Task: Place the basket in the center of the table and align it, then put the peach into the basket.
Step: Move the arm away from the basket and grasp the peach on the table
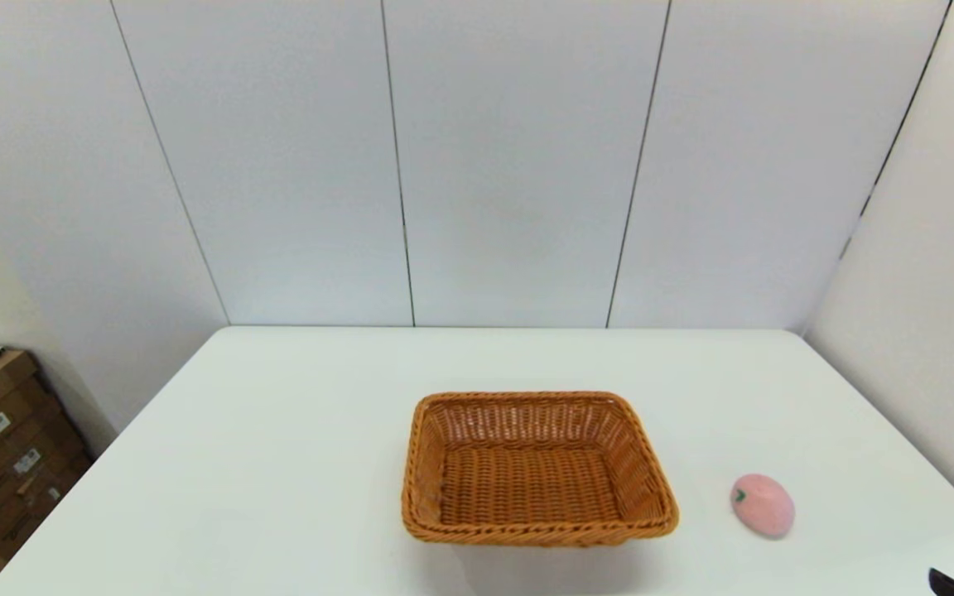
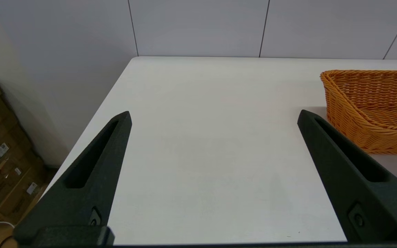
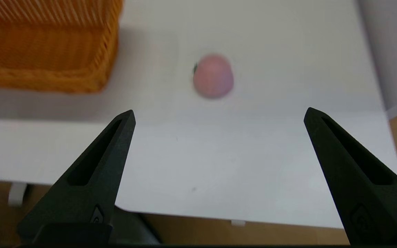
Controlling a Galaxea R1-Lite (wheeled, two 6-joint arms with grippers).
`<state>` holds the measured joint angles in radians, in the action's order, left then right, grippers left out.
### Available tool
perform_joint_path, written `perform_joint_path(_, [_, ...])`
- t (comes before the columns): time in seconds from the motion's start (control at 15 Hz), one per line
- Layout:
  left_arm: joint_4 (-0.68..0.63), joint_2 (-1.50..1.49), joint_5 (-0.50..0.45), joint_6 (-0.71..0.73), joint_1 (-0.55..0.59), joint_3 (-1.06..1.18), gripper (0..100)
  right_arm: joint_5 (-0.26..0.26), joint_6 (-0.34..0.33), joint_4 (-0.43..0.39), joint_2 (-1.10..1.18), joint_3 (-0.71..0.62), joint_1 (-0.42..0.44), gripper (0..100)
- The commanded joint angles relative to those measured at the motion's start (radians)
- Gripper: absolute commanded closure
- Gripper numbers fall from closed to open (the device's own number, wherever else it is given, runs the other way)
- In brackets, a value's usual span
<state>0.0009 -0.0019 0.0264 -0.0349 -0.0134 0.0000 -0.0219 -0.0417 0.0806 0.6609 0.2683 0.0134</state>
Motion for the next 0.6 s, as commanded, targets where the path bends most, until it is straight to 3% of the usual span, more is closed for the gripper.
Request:
perform_joint_path(0.07, [0.001,0.000,0.003,-0.002,0.000,0.000,0,0.088,-0.047,-0.420,1.027,0.160,0.025,0])
perform_joint_path(0.2, [0.002,0.000,0.003,0.000,0.000,0.000,0,0.149,-0.044,-0.656,1.253,0.155,0.030,0])
perform_joint_path(0.33, [0.002,0.000,0.003,-0.002,0.000,0.000,0,0.148,-0.024,-0.782,1.346,0.144,0.026,0])
perform_joint_path(0.6, [0.002,0.000,0.004,-0.002,0.000,0.000,0,0.140,-0.001,-0.803,1.373,0.166,0.031,0])
